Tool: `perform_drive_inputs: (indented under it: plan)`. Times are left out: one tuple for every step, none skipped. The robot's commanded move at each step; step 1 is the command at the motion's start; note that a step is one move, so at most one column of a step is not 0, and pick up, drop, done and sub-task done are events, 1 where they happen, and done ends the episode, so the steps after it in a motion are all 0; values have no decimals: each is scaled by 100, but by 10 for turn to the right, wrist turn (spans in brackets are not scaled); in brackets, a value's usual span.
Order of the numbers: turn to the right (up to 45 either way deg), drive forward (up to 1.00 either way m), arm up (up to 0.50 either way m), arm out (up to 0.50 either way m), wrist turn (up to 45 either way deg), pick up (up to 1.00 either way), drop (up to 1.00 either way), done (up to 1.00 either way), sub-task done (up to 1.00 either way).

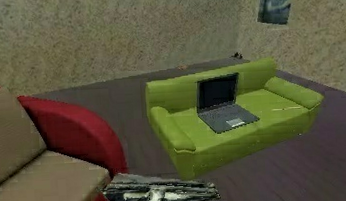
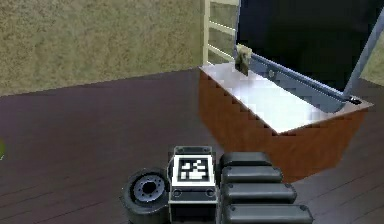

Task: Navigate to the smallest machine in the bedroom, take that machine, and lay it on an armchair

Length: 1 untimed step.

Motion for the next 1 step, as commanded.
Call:
perform_drive_inputs:
  plan:
    - [-30,0,0,0,0,0,0,0,0]
